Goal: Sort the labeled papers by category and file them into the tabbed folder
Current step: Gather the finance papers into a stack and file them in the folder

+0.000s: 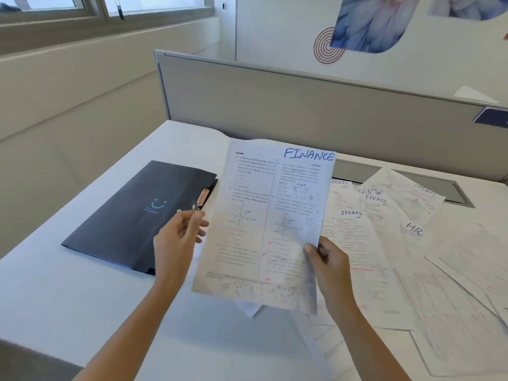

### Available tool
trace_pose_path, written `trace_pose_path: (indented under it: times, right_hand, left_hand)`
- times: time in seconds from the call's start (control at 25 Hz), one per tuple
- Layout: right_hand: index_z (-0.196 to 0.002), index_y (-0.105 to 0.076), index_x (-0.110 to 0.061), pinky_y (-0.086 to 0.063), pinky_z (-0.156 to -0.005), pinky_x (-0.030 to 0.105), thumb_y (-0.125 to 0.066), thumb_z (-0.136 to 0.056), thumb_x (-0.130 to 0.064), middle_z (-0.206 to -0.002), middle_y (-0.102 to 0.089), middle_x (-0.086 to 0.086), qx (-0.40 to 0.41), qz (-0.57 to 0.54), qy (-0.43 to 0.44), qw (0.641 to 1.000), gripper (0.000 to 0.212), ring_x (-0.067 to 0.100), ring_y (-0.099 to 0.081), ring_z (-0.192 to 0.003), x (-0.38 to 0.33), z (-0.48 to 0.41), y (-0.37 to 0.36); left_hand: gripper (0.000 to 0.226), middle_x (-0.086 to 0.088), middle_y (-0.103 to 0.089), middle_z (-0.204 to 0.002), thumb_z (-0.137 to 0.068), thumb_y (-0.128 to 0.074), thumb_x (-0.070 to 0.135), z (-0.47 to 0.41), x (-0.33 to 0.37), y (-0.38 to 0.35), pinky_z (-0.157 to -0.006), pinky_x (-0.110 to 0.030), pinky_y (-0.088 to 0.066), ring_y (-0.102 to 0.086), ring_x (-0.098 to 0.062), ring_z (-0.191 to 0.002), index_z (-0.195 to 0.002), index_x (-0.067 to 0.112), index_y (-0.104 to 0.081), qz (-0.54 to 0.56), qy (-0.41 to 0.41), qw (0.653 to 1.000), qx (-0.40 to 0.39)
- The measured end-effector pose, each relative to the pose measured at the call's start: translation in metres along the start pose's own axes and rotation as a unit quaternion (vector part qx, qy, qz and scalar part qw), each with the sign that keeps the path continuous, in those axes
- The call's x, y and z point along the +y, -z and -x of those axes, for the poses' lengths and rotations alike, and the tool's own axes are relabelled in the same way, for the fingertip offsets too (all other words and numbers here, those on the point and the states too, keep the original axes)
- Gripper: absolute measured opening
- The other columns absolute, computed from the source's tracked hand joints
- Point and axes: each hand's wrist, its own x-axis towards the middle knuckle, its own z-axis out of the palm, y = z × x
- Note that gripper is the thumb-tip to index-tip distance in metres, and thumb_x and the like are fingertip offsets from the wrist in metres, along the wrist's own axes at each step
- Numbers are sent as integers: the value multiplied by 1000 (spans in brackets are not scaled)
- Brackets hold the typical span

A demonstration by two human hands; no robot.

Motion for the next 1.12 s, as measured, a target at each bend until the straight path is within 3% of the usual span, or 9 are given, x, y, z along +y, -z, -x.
trace_pose_path:
  times: [0.12,0.32,0.48,0.64,0.76,0.84,0.92,1.04,1.12]
  right_hand:
    - [-85,-66,-8,-45,-68,32,-59,-92,-13,-82,-70,12,23,-6,-33,999,11,20,-59,-74,5,-3,-17]
    - [-85,-65,-7,-44,-72,31,-58,-92,-11,-87,-70,12,82,-47,-91,991,10,18,-59,-79,8,0,-54]
    - [-94,-68,-12,-46,-73,26,-57,-93,-10,-89,-71,0,104,-62,-102,987,12,12,-61,-82,2,3,-84]
    - [-90,-68,-19,-47,-74,32,-56,-93,-13,-86,-71,-4,123,-47,-117,984,13,14,-62,-82,6,2,-97]
    - [-85,-68,-25,-48,-76,36,-57,-93,-17,-85,-72,-6,137,-35,-126,982,15,17,-64,-85,9,5,-107]
    - [-85,-67,-25,-49,-76,36,-56,-93,-17,-84,-72,-8,147,-22,-123,981,15,18,-64,-84,9,7,-112]
    - [-83,-66,-24,-48,-74,36,-56,-93,-18,-82,-71,-10,156,-10,-119,981,15,19,-64,-83,6,10,-117]
    - [-82,-65,-22,-46,-71,34,-55,-93,-16,-78,-71,-11,160,-3,-114,981,16,19,-63,-81,-4,14,-122]
    - [-81,-66,-24,-46,-70,32,-55,-93,-15,-77,-71,-15,155,-2,-114,981,18,17,-63,-80,-13,16,-128]
  left_hand:
    - [17,8,-70,-92,-88,-63,28,-34,-28,26,-82,-20,-48,-65,-11,-92,-99,16,-65,-86,15,994,62]
    - [87,-6,-37,-146,-69,-72,57,-75,-82,41,-106,-62,-22,-25,-34,-138,-139,18,-38,-437,34,898,-29]
    - [104,-8,-8,-158,-67,-63,71,-88,-97,38,-106,-71,-12,2,-38,-145,-146,20,-19,-493,61,859,-125]
    - [103,-14,0,-159,-74,-58,70,-99,-98,39,-105,-69,-18,-1,-42,-144,-149,15,-12,-529,76,828,-168]
    - [81,-20,-26,-149,-84,-55,58,-99,-99,38,-97,-59,-39,-32,-41,-134,-142,10,-25,-553,69,809,-187]
    - [36,-12,-53,-110,-92,-52,39,-100,-93,39,-69,-32,-48,-56,-28,-94,-112,10,-44,-522,12,836,-169]
    - [11,-2,-46,-75,-95,-47,18,-103,-78,46,-53,-23,-33,-47,-17,-63,-88,10,-42,-513,-28,839,-180]
    - [15,-3,-41,-77,-91,-48,0,-113,-63,61,-59,-23,-34,-44,-17,-65,-85,9,-38,-576,-90,778,-235]
    - [26,-1,-34,-70,-84,-48,-9,-119,-57,71,-53,-20,-29,-29,-11,-56,-73,8,-31,-575,-86,779,-235]
